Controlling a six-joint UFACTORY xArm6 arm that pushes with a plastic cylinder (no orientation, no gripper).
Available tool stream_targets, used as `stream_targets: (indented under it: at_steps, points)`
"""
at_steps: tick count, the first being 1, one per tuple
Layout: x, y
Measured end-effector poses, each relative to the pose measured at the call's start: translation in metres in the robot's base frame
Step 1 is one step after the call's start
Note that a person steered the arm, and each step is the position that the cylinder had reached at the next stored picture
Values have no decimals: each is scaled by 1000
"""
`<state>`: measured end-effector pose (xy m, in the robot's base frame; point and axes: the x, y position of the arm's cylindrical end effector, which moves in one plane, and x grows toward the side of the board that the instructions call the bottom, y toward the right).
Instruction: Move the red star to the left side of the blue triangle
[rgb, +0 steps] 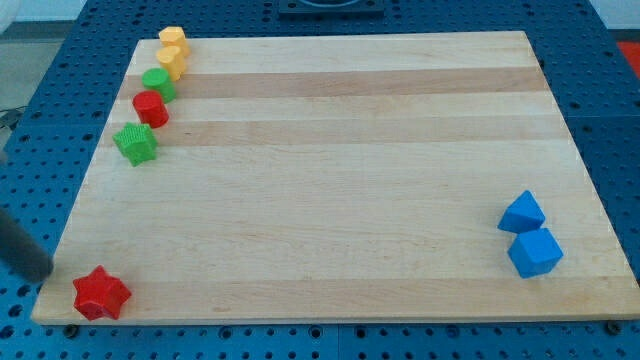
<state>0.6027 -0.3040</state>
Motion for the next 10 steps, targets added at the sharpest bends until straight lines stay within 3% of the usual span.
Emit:
stream_targets:
  at_steps: [2, 5, 6, 10]
  points:
    - [14, 6]
    - [7, 151]
    - [-47, 160]
    - [-64, 164]
